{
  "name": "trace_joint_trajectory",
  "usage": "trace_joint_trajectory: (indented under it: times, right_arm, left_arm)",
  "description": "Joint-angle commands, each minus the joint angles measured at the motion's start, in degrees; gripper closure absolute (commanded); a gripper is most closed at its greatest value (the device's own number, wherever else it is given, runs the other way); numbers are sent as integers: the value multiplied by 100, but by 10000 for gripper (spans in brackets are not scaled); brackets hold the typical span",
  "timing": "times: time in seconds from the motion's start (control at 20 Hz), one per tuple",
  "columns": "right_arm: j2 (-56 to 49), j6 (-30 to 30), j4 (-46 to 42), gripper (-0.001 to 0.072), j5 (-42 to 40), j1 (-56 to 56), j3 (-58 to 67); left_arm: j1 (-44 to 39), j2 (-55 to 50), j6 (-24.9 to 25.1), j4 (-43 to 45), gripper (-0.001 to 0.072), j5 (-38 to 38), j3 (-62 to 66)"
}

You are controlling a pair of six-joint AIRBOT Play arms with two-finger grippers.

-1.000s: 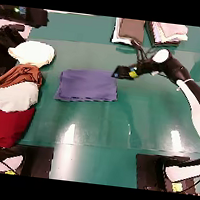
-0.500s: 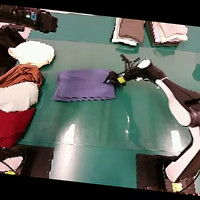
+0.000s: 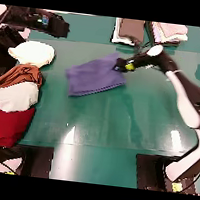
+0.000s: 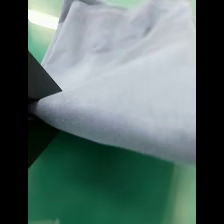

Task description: Fold the shirts.

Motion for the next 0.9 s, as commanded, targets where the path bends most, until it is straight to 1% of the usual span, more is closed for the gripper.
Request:
trace_joint_trajectory:
  times: [0.0, 0.15, 0.3, 0.35, 0.5, 0.6, 0.75, 0.85]
  right_arm:
    - [1143, 24, -876, 696, 22, -1156, -761]
    - [2127, 44, -1364, 696, 26, -2693, -1473]
    - [2841, 251, -1779, 696, 7, -4312, -1969]
    - [3036, 267, -1821, 696, -52, -4800, -2142]
    - [3488, 264, -1823, 696, -212, -6019, -2758]
    - [3694, 267, -1823, 696, -234, -6481, -3202]
    - [3991, 269, -1908, 696, -223, -6697, -3893]
    - [4131, 271, -2439, 695, -140, -6603, -4199]
  left_arm:
    - [-385, -2, 4, 24, 685, 92, -2]
    - [-428, -2, -28, -35, 685, 120, -2]
    - [-428, -2, -92, -46, 685, 205, -2]
    - [-428, -2, -181, -46, 685, 243, -2]
    - [-428, -2, -192, -48, 685, 367, -2]
    - [-428, -2, -192, -48, 685, 380, -2]
    - [-428, -2, -188, -46, 685, 367, -2]
    - [-428, -2, -186, -44, 684, 341, -2]
